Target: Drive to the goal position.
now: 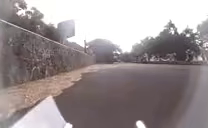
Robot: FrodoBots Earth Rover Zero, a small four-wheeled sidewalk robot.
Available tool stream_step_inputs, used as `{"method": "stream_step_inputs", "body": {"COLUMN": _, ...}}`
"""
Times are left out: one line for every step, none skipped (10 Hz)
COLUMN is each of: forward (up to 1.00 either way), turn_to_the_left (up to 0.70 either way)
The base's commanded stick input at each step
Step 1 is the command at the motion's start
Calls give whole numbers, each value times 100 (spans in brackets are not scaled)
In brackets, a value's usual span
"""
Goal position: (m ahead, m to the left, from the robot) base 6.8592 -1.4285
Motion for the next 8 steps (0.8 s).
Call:
{"method": "stream_step_inputs", "body": {"forward": 100, "turn_to_the_left": -18}}
{"method": "stream_step_inputs", "body": {"forward": 100, "turn_to_the_left": -12}}
{"method": "stream_step_inputs", "body": {"forward": 100, "turn_to_the_left": 0}}
{"method": "stream_step_inputs", "body": {"forward": 100, "turn_to_the_left": -8}}
{"method": "stream_step_inputs", "body": {"forward": 100, "turn_to_the_left": -24}}
{"method": "stream_step_inputs", "body": {"forward": 100, "turn_to_the_left": -10}}
{"method": "stream_step_inputs", "body": {"forward": 100, "turn_to_the_left": 0}}
{"method": "stream_step_inputs", "body": {"forward": 100, "turn_to_the_left": -14}}
